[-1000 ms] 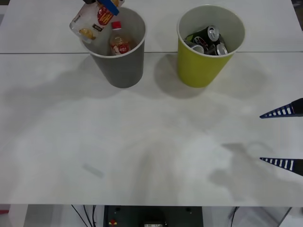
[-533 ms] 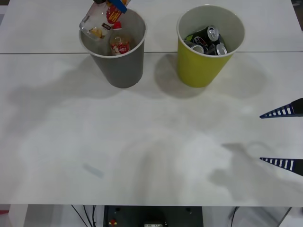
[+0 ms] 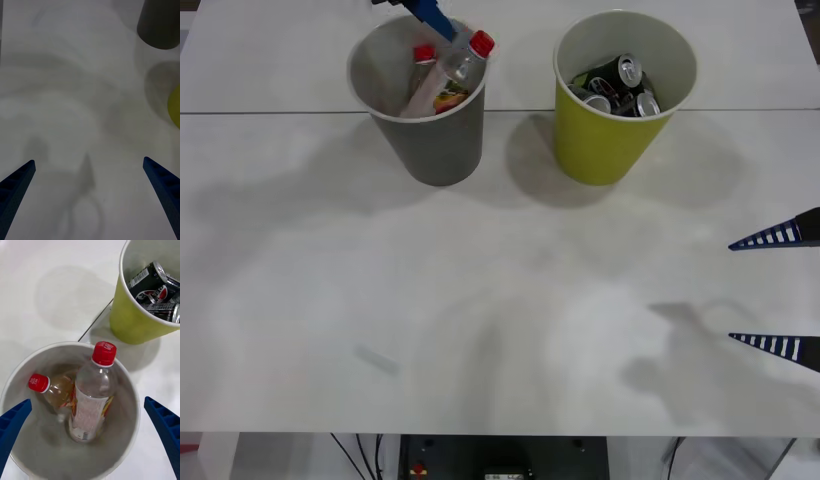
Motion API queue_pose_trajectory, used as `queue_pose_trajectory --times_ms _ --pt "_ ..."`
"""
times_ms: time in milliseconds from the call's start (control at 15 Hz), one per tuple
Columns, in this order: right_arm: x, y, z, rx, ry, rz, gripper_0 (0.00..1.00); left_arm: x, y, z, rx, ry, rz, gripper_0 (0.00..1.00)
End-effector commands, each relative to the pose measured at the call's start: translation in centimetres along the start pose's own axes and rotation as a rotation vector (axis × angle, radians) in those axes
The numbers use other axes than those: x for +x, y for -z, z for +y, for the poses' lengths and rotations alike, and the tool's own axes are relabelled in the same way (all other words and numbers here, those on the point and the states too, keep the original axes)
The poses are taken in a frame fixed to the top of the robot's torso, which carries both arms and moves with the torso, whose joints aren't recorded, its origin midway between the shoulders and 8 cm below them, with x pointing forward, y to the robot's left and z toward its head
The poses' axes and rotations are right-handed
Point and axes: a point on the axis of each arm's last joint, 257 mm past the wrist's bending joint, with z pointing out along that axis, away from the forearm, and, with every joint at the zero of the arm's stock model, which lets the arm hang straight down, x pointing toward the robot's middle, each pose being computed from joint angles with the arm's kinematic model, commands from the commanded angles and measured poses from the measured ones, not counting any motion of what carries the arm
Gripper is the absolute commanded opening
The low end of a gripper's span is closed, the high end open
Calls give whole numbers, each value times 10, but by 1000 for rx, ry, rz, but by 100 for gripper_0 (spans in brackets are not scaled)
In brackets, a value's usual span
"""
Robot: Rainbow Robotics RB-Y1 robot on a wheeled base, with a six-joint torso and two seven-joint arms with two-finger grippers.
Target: Put the can into the green bin and the plastic bottle into the gray bin
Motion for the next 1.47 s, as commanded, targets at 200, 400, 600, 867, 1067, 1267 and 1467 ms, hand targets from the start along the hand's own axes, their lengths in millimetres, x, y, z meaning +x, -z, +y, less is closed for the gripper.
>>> queue_pose_trajectory --times_ms 200,400,600,867,1067,1267,1467 --pt "0 0 0 0 0 0 100 59 33 8 54 7 -43 100" --pt "0 0 0 0 0 0 100 99 53 14 81 -29 -75 100" --pt "0 0 0 0 0 0 100 141 66 14 85 -119 -85 100" --pt "0 0 0 0 0 0 100 192 81 2 71 -177 -125 100" --pt "0 0 0 0 0 0 100 228 86 -12 69 -240 -132 100" --pt "0 0 0 0 0 0 100 259 88 -23 77 -308 -132 100" --pt "0 0 0 0 0 0 100 283 84 -34 93 -356 -161 100"
